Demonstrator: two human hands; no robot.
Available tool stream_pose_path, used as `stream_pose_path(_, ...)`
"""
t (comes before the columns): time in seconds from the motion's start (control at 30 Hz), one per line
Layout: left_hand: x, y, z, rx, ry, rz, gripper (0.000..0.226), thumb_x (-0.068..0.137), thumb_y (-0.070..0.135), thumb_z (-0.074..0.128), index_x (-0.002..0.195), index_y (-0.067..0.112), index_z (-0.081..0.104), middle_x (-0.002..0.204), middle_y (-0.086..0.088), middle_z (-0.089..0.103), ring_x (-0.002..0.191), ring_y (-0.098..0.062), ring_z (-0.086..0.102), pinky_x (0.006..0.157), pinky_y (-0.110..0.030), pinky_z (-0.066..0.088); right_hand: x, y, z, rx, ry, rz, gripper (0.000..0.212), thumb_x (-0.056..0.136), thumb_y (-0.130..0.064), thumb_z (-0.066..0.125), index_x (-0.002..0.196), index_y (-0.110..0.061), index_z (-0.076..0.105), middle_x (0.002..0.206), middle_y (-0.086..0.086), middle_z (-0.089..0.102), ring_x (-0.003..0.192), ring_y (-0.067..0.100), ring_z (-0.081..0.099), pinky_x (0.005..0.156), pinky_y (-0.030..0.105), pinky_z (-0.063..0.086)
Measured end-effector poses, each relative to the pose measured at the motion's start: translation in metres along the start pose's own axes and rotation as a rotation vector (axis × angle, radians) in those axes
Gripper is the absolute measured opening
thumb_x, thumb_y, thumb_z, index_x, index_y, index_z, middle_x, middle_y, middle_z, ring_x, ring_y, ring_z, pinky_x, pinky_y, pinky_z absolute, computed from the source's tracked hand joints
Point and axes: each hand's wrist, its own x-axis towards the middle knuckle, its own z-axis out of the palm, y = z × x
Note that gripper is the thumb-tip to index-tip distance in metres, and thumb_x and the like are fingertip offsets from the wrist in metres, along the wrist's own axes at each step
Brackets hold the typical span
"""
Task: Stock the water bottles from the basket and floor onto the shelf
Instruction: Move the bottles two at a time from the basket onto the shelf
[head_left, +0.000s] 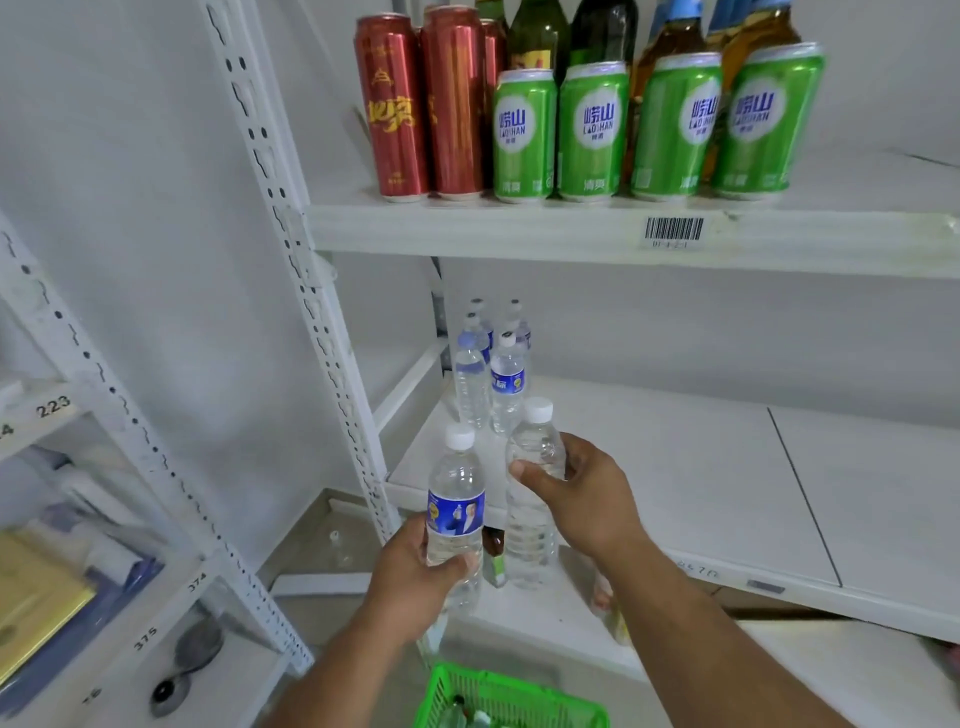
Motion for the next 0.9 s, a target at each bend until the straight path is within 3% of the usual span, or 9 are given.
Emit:
stream_pose_path(0.23,0.045,-0.001,-0.009,0.081,-0.006,0.020,0.034,0.074,0.021,0.081,0.103,0.028,0.066,0.094,0.010,0.076,0.087,-0.007,0.072,0.085,-0.040,0.058,0.032,0.002,0.015,-0.005,0.017,0.028,0.032,0.080,-0.047,0.078,0.108,-0.034,0.070,0.099,-0.020,0.075,0.090,0.000,0.070,0.085,0.032,0.057)
stream_pose_path(0.4,0.087,-0.002,-0.022,0.117,-0.032,0.038,0.034,0.076,0.023,0.080,0.106,0.030,0.065,0.093,0.016,0.075,0.080,0.005,0.068,0.072,-0.023,0.053,0.060,-0.007,0.037,-0.052,0.068,0.054,0.034,0.080,-0.047,0.077,0.111,-0.034,0.069,0.099,-0.019,0.074,0.090,0.001,0.070,0.082,0.027,0.056)
stream_pose_path(0.63,0.146,-0.009,-0.041,0.104,-0.146,0.036,0.040,0.079,0.021,0.080,0.113,0.031,0.061,0.105,0.014,0.071,0.096,-0.005,0.066,0.076,-0.023,0.048,0.094,-0.015,0.076,-0.088,0.152,0.109,0.035,0.080,-0.047,0.078,0.111,-0.033,0.068,0.097,-0.019,0.073,0.089,0.002,0.069,0.079,0.024,0.055)
stream_pose_path(0.73,0.168,-0.015,-0.044,0.116,-0.160,0.036,0.042,0.078,0.019,0.080,0.114,0.030,0.060,0.106,0.015,0.068,0.094,0.000,0.062,0.072,-0.018,0.045,0.107,-0.017,0.087,-0.095,0.183,0.127,0.030,0.080,-0.043,0.079,0.106,-0.035,0.067,0.094,-0.018,0.073,0.087,0.001,0.068,0.073,0.021,0.053)
stream_pose_path(0.9,0.210,-0.023,-0.040,0.150,-0.146,0.028,0.049,0.070,0.027,0.085,0.112,0.032,0.061,0.114,0.007,0.062,0.103,-0.009,0.060,0.086,-0.026,0.046,0.133,-0.011,0.097,-0.136,0.205,0.135,0.022,0.081,-0.038,0.080,0.098,-0.036,0.067,0.091,-0.018,0.072,0.083,-0.001,0.066,0.067,0.019,0.049)
